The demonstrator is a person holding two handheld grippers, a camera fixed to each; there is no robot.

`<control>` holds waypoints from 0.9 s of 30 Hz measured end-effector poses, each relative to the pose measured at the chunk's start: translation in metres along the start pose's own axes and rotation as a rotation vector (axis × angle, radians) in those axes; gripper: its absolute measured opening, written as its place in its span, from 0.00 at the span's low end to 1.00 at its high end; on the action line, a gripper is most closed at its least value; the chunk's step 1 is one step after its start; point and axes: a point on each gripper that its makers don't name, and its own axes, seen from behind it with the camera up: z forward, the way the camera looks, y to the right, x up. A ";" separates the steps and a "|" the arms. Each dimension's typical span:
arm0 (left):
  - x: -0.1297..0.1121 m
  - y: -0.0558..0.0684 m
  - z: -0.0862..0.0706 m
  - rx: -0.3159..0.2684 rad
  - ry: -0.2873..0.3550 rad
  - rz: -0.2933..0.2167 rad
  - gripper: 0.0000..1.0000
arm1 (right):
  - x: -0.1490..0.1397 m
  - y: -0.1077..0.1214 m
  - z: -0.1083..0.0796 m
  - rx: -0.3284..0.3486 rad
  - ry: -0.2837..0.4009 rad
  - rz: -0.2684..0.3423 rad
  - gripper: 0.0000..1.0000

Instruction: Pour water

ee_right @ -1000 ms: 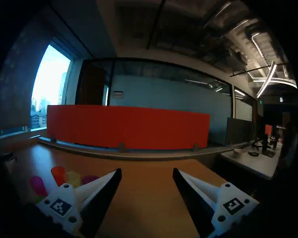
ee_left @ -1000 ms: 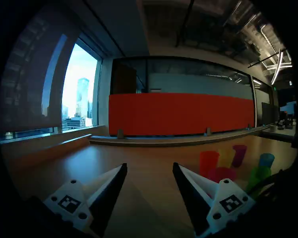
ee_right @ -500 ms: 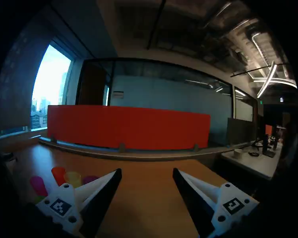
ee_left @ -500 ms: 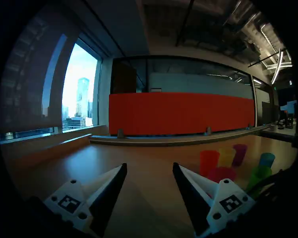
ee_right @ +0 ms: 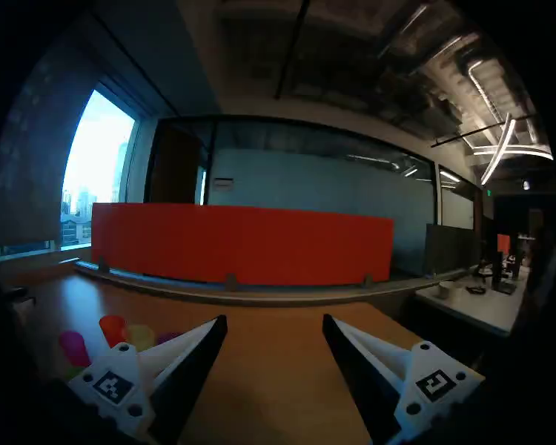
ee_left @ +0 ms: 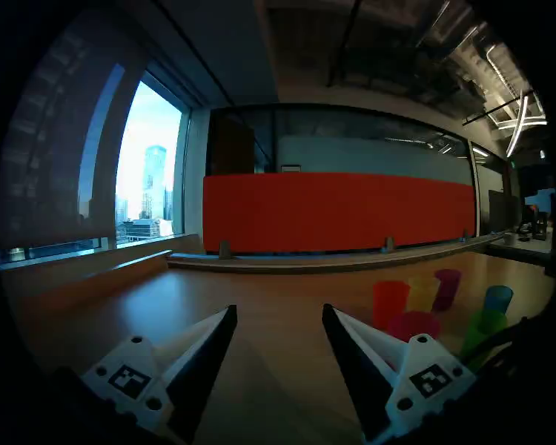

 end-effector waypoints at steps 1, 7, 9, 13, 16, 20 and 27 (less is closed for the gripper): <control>0.000 0.000 0.000 0.000 0.000 0.000 0.84 | -0.001 0.001 0.000 0.002 0.005 0.002 0.99; -0.001 0.001 0.000 0.000 0.000 0.000 0.85 | -0.004 -0.001 -0.001 0.013 0.041 0.001 0.99; -0.001 0.001 0.000 0.000 0.000 0.000 0.84 | -0.007 -0.003 -0.001 0.018 0.057 -0.012 0.99; -0.001 0.001 0.000 0.000 0.001 0.000 0.85 | -0.018 -0.009 0.002 0.023 0.083 -0.063 0.99; -0.001 0.001 0.000 0.000 0.001 0.000 0.84 | -0.028 -0.015 0.004 0.027 0.094 -0.095 0.99; -0.002 0.001 0.000 0.000 0.001 0.000 0.85 | -0.041 -0.024 0.006 0.047 0.097 -0.090 1.00; -0.002 0.001 0.000 0.000 0.001 0.000 0.84 | -0.064 -0.020 0.013 0.076 0.058 0.031 1.00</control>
